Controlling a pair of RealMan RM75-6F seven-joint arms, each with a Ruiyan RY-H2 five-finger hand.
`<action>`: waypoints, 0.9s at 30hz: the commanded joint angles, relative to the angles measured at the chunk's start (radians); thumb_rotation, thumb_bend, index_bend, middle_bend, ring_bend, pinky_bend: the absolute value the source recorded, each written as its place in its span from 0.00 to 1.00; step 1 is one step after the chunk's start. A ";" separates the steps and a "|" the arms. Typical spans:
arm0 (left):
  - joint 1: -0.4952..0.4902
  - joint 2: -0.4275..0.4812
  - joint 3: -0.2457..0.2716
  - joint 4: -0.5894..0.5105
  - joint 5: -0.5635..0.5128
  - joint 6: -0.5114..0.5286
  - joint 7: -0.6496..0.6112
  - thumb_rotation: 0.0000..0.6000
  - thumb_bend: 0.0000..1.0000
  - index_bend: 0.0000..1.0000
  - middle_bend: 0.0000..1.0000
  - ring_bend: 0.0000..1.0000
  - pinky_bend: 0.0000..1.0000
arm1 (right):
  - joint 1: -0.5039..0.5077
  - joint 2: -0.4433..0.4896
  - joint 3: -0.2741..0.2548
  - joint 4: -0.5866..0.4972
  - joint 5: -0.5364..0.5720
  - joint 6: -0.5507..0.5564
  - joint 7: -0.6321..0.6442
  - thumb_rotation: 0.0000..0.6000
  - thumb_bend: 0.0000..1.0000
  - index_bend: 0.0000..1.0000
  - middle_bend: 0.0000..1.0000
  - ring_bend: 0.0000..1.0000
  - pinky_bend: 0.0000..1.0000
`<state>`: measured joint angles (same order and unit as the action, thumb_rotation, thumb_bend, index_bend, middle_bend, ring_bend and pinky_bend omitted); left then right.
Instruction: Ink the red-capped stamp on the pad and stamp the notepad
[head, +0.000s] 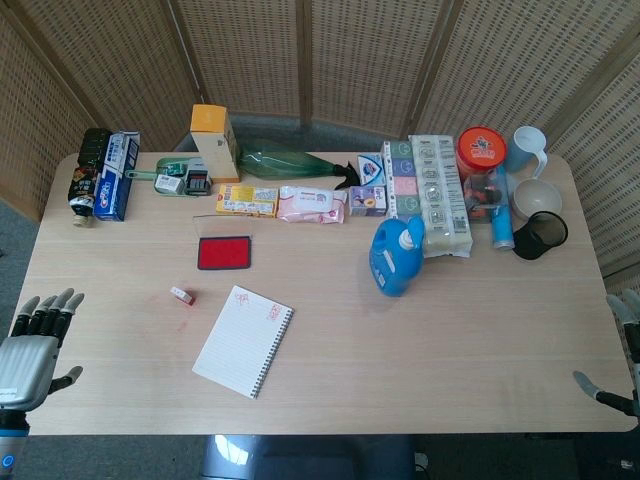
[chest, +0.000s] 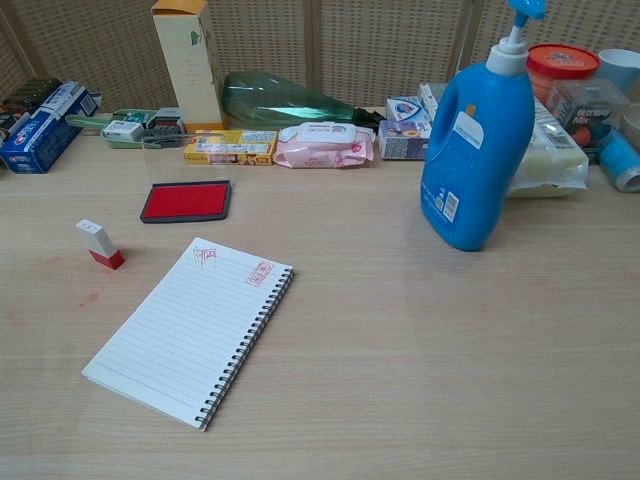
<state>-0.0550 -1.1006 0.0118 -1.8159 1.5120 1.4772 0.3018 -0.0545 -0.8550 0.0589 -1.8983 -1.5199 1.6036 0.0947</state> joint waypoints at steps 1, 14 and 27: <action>0.000 -0.001 0.000 0.001 -0.001 -0.001 0.001 1.00 0.04 0.00 0.00 0.08 0.01 | 0.000 0.000 0.000 0.000 0.001 -0.002 0.000 1.00 0.06 0.07 0.01 0.00 0.00; -0.045 -0.044 -0.048 0.055 0.021 -0.004 -0.041 1.00 0.04 0.00 0.25 0.42 0.22 | 0.002 0.006 0.002 -0.003 0.008 -0.007 0.014 1.00 0.06 0.07 0.01 0.00 0.00; -0.215 -0.141 -0.143 0.164 -0.007 -0.158 0.025 1.00 0.09 0.25 1.00 1.00 1.00 | 0.011 0.003 0.008 -0.004 0.024 -0.022 0.014 1.00 0.07 0.07 0.01 0.00 0.00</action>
<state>-0.2384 -1.2176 -0.1129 -1.6760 1.5225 1.3537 0.3031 -0.0437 -0.8512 0.0666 -1.9019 -1.4974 1.5826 0.1099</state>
